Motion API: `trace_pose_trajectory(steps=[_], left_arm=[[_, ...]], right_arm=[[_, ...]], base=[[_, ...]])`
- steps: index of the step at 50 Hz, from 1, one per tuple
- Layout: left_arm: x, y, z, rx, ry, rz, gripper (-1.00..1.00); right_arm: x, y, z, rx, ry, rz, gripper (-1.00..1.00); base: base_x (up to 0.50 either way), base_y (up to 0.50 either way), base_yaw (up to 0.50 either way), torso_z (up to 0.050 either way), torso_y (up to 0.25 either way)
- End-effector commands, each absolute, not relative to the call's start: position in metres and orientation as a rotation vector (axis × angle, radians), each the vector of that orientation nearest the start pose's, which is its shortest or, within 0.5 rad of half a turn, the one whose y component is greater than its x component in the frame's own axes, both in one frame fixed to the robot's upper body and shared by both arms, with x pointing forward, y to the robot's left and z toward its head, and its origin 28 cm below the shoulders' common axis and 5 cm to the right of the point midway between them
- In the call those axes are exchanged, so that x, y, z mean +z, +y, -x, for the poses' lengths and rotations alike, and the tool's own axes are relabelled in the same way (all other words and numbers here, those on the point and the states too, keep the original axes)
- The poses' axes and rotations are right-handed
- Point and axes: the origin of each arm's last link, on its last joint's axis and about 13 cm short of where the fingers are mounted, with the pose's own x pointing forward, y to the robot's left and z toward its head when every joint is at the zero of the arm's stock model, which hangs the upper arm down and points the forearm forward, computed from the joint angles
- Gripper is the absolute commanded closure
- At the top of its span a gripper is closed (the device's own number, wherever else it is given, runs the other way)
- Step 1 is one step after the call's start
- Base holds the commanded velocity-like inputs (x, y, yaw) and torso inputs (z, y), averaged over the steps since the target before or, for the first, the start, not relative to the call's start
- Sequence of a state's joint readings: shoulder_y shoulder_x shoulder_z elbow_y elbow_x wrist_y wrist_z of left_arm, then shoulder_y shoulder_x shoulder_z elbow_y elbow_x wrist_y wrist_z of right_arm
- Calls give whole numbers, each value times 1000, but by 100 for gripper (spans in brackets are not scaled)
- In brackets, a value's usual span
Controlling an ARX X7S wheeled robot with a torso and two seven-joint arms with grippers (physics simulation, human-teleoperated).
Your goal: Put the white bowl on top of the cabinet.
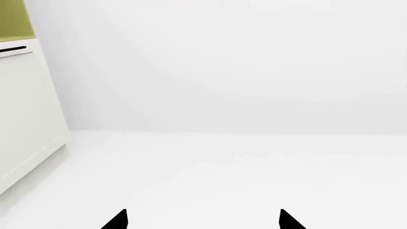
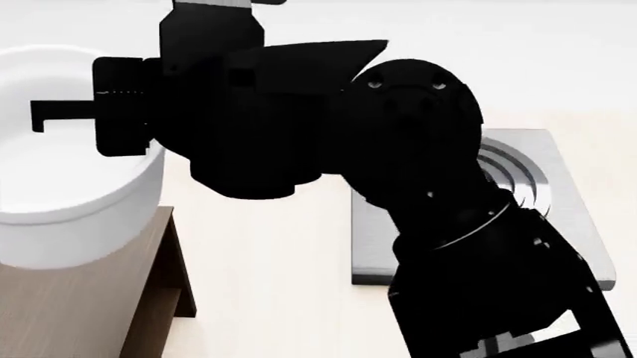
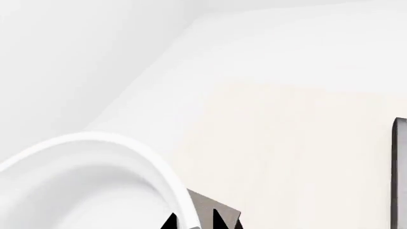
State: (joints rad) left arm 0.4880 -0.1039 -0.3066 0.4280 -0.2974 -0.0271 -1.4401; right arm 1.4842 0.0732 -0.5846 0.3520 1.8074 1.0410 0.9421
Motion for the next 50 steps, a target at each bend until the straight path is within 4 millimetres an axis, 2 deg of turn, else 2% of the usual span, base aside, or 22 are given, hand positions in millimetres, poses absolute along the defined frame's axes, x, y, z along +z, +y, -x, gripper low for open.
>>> trace_pose_trajectory(steps=[1, 32, 50], left_arm=[[36, 279, -96, 1669, 83, 34, -100], [36, 280, -96, 1669, 83, 37, -100], [36, 280, -95, 1669, 84, 41, -100]], right_arm=[[341, 29, -301, 594, 476, -188, 100], [308, 39, -316, 619, 537, -248, 100], [298, 48, -311, 679, 528, -272, 100]], base=[[0, 0, 0, 0, 0], [0, 0, 0, 1, 1], [0, 0, 0, 0, 1]])
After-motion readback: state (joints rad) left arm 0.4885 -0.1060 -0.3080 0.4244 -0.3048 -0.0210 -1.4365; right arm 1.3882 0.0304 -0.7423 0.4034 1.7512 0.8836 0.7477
